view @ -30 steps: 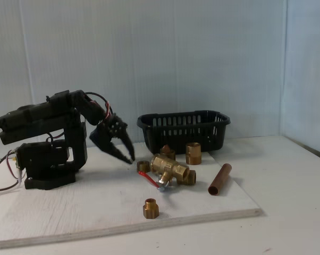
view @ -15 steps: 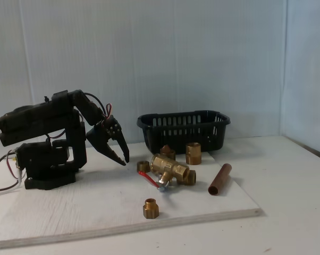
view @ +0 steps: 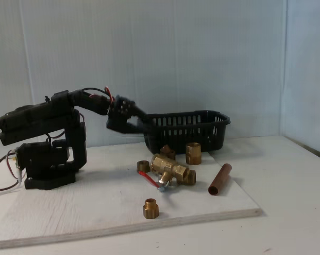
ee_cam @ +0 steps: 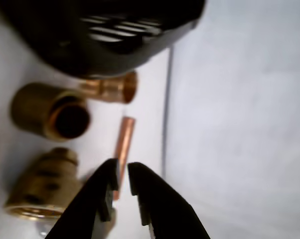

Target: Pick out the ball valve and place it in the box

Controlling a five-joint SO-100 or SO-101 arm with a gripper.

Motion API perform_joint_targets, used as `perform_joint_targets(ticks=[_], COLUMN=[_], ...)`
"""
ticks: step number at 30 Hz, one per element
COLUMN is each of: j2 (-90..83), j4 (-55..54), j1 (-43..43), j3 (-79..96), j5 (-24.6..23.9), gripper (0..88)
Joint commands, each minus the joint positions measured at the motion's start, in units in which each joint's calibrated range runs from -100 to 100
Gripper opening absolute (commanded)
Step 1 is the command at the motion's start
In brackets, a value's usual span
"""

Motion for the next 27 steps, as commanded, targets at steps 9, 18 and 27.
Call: perform_joint_targets(ticks=[9,18,27], j2=[0.4,27.5,72.5], j4=[3.8,13.8,55.0], j1=[7.5,10.2,15.0], j3=[-22.7,-53.0,-103.9], j5=[0.2,-4.4,-10.7], gripper=[1.6,1.0,1.0])
